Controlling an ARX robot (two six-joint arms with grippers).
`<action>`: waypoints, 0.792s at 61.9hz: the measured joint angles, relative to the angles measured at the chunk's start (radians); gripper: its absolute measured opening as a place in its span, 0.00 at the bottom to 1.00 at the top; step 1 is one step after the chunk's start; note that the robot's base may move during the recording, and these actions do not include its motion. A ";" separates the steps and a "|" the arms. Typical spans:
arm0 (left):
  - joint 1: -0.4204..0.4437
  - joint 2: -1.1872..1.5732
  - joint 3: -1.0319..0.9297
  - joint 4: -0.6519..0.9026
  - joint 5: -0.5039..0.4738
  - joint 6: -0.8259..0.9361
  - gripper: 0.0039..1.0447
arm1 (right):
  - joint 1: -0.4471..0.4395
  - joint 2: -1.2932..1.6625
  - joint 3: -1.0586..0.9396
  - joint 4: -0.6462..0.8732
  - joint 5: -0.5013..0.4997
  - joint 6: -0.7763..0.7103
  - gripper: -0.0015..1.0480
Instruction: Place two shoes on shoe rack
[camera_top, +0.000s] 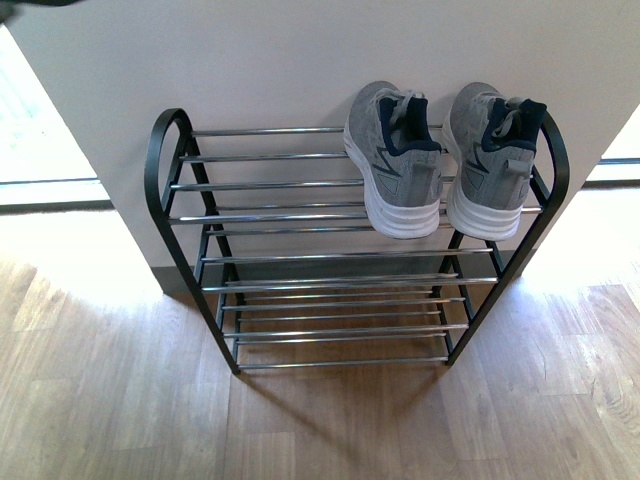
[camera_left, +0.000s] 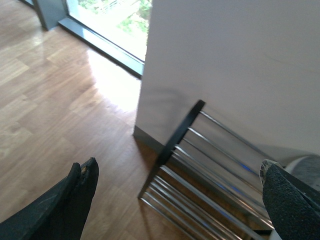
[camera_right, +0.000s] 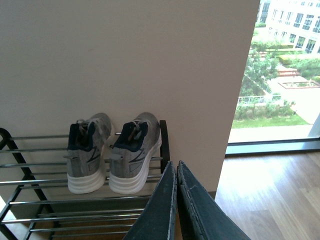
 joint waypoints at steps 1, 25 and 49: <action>0.002 -0.037 -0.027 -0.015 -0.019 0.000 0.91 | 0.000 0.000 0.000 0.000 0.000 0.000 0.02; 0.151 -0.493 -0.575 0.737 0.441 0.599 0.59 | 0.000 0.000 0.000 0.000 0.002 0.000 0.02; 0.374 -0.782 -0.829 0.816 0.676 0.929 0.01 | 0.000 0.000 0.000 -0.001 0.000 -0.001 0.50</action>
